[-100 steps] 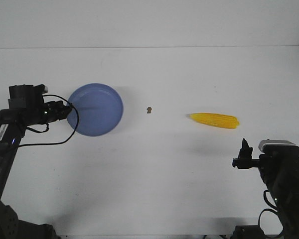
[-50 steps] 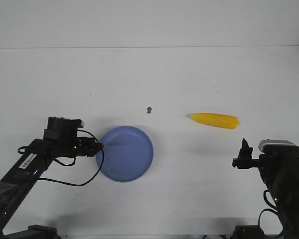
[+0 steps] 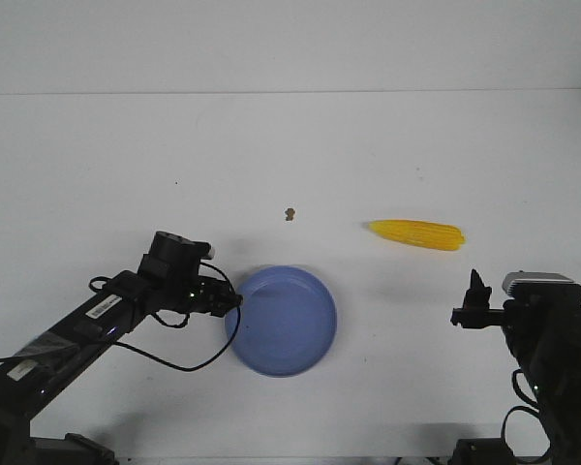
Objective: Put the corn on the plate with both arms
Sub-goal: 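Grip the plate rim with the left gripper and drag it toward the robot's center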
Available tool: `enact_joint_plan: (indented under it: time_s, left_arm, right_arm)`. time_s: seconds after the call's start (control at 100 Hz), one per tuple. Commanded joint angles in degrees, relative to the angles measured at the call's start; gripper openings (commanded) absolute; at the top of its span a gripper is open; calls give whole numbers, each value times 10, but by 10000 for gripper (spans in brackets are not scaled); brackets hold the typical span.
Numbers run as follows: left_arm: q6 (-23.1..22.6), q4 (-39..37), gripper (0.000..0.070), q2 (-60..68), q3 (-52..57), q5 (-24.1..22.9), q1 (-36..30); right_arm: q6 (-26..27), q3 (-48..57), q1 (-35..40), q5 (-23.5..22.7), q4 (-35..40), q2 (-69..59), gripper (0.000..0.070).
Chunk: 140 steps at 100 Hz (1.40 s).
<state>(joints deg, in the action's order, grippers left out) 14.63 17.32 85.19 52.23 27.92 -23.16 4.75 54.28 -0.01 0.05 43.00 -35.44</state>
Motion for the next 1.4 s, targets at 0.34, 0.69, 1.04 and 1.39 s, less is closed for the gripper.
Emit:
enact_joint_plan:
  time_s: [0.34,0.69,1.04,1.39]
  left_arm:
    - [9,-8,7,23,7,-46,-25]
    - [13,-7,146,43,7,-45,-25]
    - [15,-16,425,38,7,-45,-24]
    - [-44,-10,498,-97,8,-127,23]
  right_arm:
    - [4,10,0,-1,-5,-3,491]
    - [4,10,0,-1,-5,-3,491]
    - [4,10,1,-1,-5,-3,491]
    - [3,10,0,0,-5,-3,490]
